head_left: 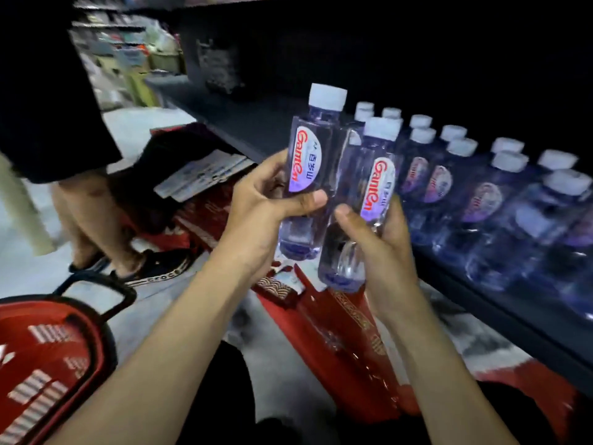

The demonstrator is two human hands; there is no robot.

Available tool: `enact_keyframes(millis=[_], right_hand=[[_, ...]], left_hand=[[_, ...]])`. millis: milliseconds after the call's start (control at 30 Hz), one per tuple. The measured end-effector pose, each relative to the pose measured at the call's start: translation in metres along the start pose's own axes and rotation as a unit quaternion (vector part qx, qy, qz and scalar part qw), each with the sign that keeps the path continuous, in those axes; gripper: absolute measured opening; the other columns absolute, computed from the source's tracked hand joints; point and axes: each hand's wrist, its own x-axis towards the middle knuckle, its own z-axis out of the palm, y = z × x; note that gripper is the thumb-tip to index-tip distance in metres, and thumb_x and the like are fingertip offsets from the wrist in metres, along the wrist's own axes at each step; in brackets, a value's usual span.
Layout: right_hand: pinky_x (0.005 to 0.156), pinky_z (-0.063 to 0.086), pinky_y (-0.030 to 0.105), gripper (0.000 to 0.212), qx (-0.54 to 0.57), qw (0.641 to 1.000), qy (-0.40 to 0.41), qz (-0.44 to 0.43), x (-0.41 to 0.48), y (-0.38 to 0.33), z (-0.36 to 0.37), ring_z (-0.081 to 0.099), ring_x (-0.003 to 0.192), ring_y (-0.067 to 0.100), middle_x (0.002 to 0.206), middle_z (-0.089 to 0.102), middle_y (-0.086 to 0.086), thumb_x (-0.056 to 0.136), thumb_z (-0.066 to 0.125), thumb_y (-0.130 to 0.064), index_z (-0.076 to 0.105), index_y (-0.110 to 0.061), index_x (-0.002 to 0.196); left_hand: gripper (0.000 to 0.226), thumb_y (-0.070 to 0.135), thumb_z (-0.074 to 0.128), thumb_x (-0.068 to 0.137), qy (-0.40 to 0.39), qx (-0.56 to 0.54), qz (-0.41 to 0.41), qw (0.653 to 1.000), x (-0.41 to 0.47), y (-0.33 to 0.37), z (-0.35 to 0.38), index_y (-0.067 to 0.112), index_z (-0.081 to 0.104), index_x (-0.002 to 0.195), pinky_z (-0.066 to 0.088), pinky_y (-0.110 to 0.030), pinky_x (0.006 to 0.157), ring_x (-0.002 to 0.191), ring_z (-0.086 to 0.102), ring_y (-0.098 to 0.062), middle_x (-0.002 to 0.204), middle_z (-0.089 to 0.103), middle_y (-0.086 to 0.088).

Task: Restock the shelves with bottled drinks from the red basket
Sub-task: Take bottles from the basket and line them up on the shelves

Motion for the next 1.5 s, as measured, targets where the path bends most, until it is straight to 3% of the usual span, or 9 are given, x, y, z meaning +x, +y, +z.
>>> enact_keyframes(millis=[267, 467, 600, 733, 867, 967, 1233, 1400, 1500], right_hand=[[0.076, 0.054, 0.024, 0.039, -0.136, 0.974, 0.144, -0.106, -0.025, -0.040, -0.081, 0.070, 0.087, 0.011, 0.095, 0.072, -0.004, 0.078, 0.079, -0.014, 0.059, -0.007, 0.110], [0.088, 0.053, 0.024, 0.050, -0.211, 0.932, 0.245, -0.162, -0.046, -0.057, -0.133, 0.065, 0.100, 0.011, 0.114, 0.064, 0.010, 0.084, 0.074, -0.004, 0.050, -0.001, 0.128], [0.090, 0.053, 0.027, 0.053, -0.220, 0.908, 0.310, -0.177, -0.052, -0.057, -0.160, 0.065, 0.104, 0.016, 0.119, 0.063, 0.012, 0.082, 0.074, 0.000, 0.049, -0.001, 0.129], [0.092, 0.053, 0.033, 0.057, -0.246, 0.886, 0.353, -0.172, -0.060, -0.058, -0.179, 0.064, 0.109, 0.022, 0.124, 0.060, 0.013, 0.084, 0.074, -0.001, 0.044, -0.003, 0.132], [0.088, 0.054, 0.029, 0.059, -0.280, 0.859, 0.397, -0.160, -0.069, -0.057, -0.197, 0.065, 0.108, 0.015, 0.125, 0.061, 0.006, 0.084, 0.076, -0.006, 0.045, -0.010, 0.134], [0.093, 0.053, 0.038, 0.060, -0.294, 0.849, 0.414, -0.147, -0.073, -0.056, -0.209, 0.063, 0.112, 0.016, 0.125, 0.061, 0.003, 0.083, 0.077, -0.008, 0.046, -0.013, 0.135], [0.097, 0.052, 0.046, 0.059, -0.297, 0.849, 0.421, -0.115, -0.074, -0.050, -0.229, 0.062, 0.114, 0.017, 0.126, 0.061, 0.002, 0.085, 0.073, -0.008, 0.046, -0.017, 0.137], [0.088, 0.054, 0.047, 0.071, -0.392, 0.811, 0.429, -0.069, -0.076, -0.047, -0.233, 0.063, 0.103, 0.023, 0.117, 0.060, 0.010, 0.073, 0.073, -0.044, 0.047, -0.026, 0.136], [0.087, 0.055, 0.042, 0.075, -0.413, 0.799, 0.434, -0.055, -0.077, -0.043, -0.234, 0.064, 0.102, 0.020, 0.116, 0.060, 0.006, 0.071, 0.082, -0.027, 0.045, -0.030, 0.136]], left_hand=[[0.053, -0.004, 0.075, 0.063, -0.088, -0.033, -0.025, 0.995, 0.003, -0.045, 0.090, 0.007, 0.066, 0.113, 0.054, -0.040, 0.092, 0.097, 0.066, -0.019, 0.100, 0.072, -0.005], [0.054, -0.011, 0.074, 0.073, -0.131, -0.032, -0.078, 0.988, -0.020, -0.073, 0.152, 0.004, 0.061, 0.124, 0.055, -0.036, 0.092, 0.095, 0.067, -0.012, 0.099, 0.070, 0.001], [0.048, -0.005, 0.077, 0.074, -0.154, -0.012, -0.071, 0.985, -0.030, -0.091, 0.183, 0.024, 0.065, 0.110, 0.055, -0.024, 0.086, 0.094, 0.066, 0.001, 0.099, 0.071, 0.012], [0.063, 0.023, 0.082, 0.071, -0.144, 0.079, -0.044, 0.985, -0.039, -0.109, 0.208, 0.021, 0.060, 0.130, 0.052, -0.038, 0.098, 0.115, 0.057, -0.012, 0.125, 0.057, -0.005], [0.062, 0.016, 0.082, 0.077, -0.146, 0.089, -0.044, 0.984, -0.054, -0.121, 0.230, 0.014, 0.057, 0.133, 0.051, -0.028, 0.097, 0.112, 0.055, -0.007, 0.123, 0.050, -0.001], [0.060, 0.014, 0.082, 0.076, -0.142, 0.101, -0.019, 0.985, -0.060, -0.128, 0.241, 0.011, 0.058, 0.132, 0.049, -0.015, 0.092, 0.111, 0.053, -0.003, 0.120, 0.050, 0.003], [0.064, 0.021, 0.079, 0.080, -0.110, 0.175, 0.023, 0.978, -0.076, -0.146, 0.255, 0.017, 0.053, 0.138, 0.049, -0.027, 0.098, 0.120, 0.055, -0.010, 0.129, 0.055, 0.005], [0.072, 0.027, 0.074, 0.085, -0.123, 0.293, 0.060, 0.946, -0.085, -0.146, 0.253, 0.021, 0.039, 0.147, 0.037, -0.025, 0.105, 0.133, 0.036, -0.011, 0.141, 0.046, 0.004], [0.080, 0.021, 0.079, 0.081, -0.135, 0.335, 0.050, 0.931, -0.088, -0.148, 0.247, 0.026, 0.033, 0.146, 0.033, -0.016, 0.097, 0.132, 0.031, -0.009, 0.139, 0.037, 0.004]])
